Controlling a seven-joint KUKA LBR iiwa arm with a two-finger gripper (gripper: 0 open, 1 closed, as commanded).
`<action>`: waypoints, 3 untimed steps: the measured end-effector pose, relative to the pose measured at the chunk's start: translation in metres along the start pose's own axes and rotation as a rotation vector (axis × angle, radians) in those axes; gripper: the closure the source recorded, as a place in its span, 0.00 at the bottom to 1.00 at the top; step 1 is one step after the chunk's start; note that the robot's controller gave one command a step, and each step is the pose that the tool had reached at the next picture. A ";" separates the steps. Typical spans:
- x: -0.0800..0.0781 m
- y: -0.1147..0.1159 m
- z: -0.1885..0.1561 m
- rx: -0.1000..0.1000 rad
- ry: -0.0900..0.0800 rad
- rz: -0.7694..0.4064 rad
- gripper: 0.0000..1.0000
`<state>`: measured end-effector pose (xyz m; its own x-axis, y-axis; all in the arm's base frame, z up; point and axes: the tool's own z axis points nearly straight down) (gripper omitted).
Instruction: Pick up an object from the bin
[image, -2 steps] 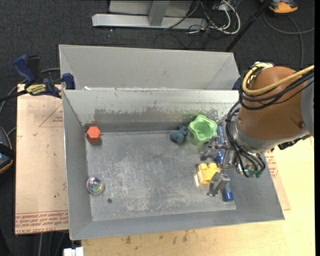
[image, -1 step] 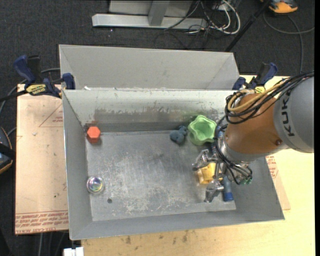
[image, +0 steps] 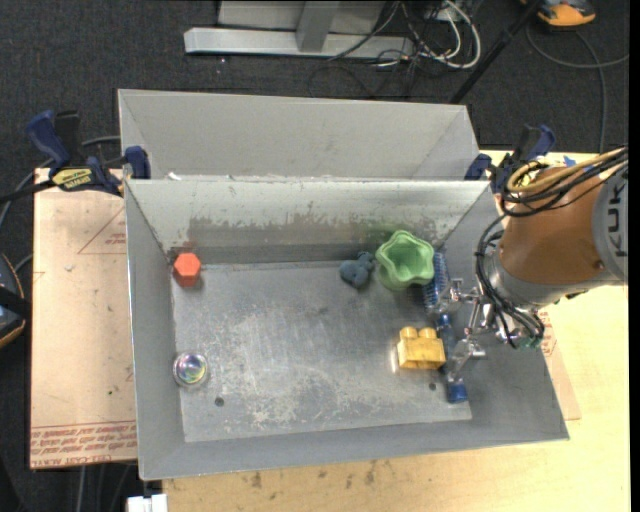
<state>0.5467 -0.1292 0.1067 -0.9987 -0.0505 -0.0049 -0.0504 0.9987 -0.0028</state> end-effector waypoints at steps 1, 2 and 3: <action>0.007 0.006 0.034 -0.004 -0.002 0.063 0.00; 0.005 0.006 0.031 -0.002 -0.009 0.062 1.00; 0.025 0.014 -0.116 -0.001 -0.003 -0.243 1.00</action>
Offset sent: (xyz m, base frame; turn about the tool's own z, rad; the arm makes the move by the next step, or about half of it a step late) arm -0.0099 0.0048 -0.0367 0.0636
